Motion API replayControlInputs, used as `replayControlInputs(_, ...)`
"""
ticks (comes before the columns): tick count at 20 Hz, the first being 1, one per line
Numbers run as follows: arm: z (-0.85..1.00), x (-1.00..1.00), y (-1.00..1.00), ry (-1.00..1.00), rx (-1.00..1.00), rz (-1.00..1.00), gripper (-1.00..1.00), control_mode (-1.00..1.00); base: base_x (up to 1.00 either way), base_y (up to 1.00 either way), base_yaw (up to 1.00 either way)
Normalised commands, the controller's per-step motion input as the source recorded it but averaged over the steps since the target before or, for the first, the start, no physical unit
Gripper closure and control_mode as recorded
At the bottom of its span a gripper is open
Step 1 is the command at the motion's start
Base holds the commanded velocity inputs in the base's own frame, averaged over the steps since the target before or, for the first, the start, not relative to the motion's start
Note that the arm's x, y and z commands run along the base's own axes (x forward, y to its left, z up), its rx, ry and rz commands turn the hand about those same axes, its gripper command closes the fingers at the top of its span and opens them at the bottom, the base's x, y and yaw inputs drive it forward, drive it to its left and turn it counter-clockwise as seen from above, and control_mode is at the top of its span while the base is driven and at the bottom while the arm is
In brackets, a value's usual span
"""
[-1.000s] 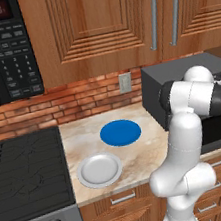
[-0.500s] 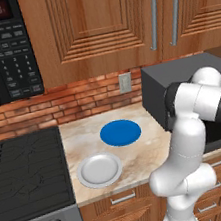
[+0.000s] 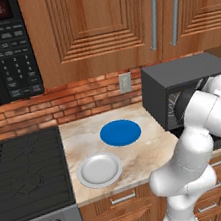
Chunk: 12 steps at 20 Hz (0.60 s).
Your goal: Open the toaster oven door. Place the bread on the top rack in the toaster oven and place the chicken drumstick on the bottom rack.
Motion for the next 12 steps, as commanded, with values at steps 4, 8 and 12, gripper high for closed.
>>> replayControlInputs(4,0.28,-0.50,0.14,0.00,0.00,0.01,-1.00,-1.00,0.00,0.00,0.00)
replayControlInputs(8,0.27,-0.42,0.28,0.00,0.00,0.07,-1.00,-1.00,0.00,0.00,0.00)
replayControlInputs(12,0.23,-0.40,0.38,0.00,-0.02,0.07,-1.00,-1.00,0.00,0.00,0.00)
